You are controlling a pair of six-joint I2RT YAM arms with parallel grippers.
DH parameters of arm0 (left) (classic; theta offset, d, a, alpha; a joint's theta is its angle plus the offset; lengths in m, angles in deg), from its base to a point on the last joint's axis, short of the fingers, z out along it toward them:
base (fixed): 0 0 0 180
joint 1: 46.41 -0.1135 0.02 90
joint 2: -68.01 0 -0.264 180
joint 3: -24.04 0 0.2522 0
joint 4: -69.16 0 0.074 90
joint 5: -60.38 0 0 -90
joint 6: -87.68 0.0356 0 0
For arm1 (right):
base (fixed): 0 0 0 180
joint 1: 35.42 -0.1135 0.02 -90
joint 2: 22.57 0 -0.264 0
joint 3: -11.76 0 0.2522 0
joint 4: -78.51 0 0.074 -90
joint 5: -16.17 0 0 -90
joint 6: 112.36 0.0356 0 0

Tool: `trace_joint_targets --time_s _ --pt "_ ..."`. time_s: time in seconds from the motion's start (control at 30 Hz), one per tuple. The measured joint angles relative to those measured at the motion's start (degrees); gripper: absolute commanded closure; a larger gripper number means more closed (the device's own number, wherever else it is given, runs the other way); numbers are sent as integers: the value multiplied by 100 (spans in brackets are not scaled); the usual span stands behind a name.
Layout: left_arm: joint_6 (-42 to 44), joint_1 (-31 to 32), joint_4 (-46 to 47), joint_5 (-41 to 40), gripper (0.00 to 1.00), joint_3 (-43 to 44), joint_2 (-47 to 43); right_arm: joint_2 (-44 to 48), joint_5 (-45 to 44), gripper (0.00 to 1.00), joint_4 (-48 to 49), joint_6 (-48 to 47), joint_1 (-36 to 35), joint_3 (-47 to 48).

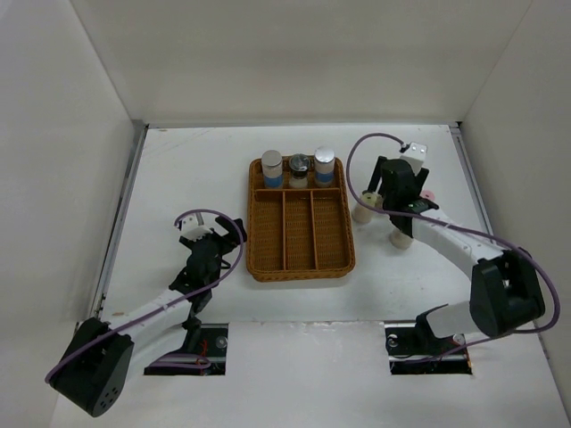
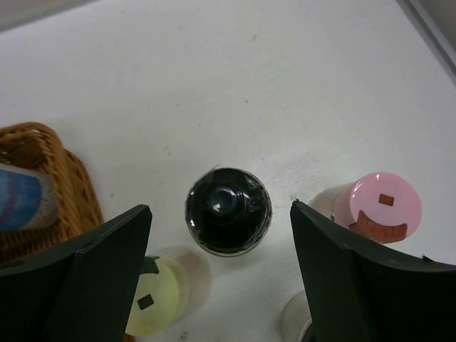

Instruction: Organize the condiment bottles

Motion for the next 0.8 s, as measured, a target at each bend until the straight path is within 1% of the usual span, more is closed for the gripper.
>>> trace_joint_targets --time_s 0.23,0.33,0.47,0.6,0.63,0.8 --pt "0 2 26 11 0 0 -17 -723 216 14 -127 81 236 146" --pt "-2 2 26 9 0 0 -17 -927 302 18 -118 138 315 267" --pt "-2 2 26 17 0 0 -2 -1038 439 25 -120 249 428 293" --pt "-2 2 33 17 0 0 0 -1088 575 42 -118 343 535 299" --pt "-2 2 33 20 0 0 0 -1086 588 45 -116 374 546 302" --pt "-4 2 35 26 0 0 -2 -940 595 49 -120 404 568 299"
